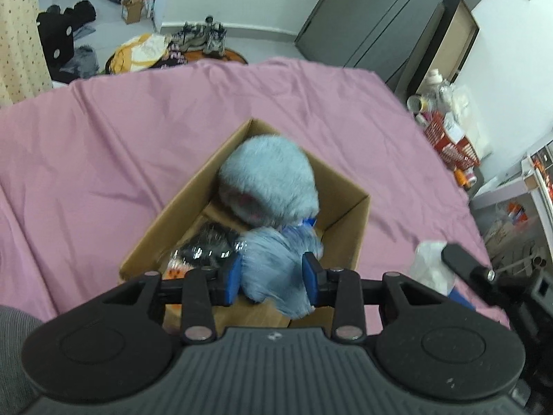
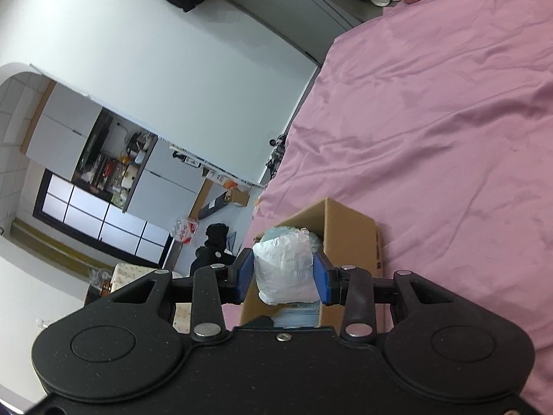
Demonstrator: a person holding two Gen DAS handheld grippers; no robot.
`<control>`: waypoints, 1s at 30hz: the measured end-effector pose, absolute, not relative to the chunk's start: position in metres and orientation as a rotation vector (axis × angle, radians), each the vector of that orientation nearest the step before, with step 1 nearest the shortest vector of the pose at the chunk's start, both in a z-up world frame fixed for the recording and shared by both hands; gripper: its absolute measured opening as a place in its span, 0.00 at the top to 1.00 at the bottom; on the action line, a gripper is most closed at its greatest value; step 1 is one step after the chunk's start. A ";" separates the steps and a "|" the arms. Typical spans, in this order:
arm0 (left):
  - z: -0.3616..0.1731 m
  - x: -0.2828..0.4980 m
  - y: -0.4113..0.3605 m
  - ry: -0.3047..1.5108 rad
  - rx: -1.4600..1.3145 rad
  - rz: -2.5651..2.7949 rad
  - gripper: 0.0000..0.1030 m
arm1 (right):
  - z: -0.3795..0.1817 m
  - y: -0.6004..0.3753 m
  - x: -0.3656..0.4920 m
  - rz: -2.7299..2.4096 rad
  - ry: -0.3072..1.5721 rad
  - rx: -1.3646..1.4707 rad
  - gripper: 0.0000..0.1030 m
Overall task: Organize soft objects
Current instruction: 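Carry both items over the box and open both tools to drop them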
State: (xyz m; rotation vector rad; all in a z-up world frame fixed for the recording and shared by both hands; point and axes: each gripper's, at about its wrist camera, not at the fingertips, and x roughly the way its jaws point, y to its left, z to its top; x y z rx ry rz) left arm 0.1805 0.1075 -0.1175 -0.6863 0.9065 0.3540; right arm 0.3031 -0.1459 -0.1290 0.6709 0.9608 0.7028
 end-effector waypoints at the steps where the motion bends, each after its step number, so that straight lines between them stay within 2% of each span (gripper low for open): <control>1: -0.120 0.180 0.108 0.920 -0.693 0.346 0.64 | -0.129 -0.144 0.302 0.707 0.963 0.665 0.64; 10: -0.114 0.171 0.122 0.922 -0.708 0.359 0.51 | -0.127 -0.119 0.289 0.753 0.982 0.595 0.64; 18: -0.101 0.164 0.128 0.909 -0.689 0.365 0.49 | -0.124 -0.110 0.289 0.745 0.934 0.579 0.63; 20: -0.097 0.163 0.130 0.906 -0.677 0.364 0.48 | -0.123 -0.108 0.288 0.745 0.923 0.574 0.55; 22: -0.093 0.160 0.131 0.897 -0.669 0.367 0.42 | -0.122 -0.111 0.286 0.737 0.900 0.579 0.44; 26: -0.085 0.157 0.131 0.884 -0.662 0.373 0.36 | -0.116 -0.130 0.281 0.673 0.881 0.592 0.44; 30: -0.077 0.154 0.129 0.863 -0.658 0.363 0.26 | -0.103 -0.148 0.273 0.638 0.880 0.558 0.44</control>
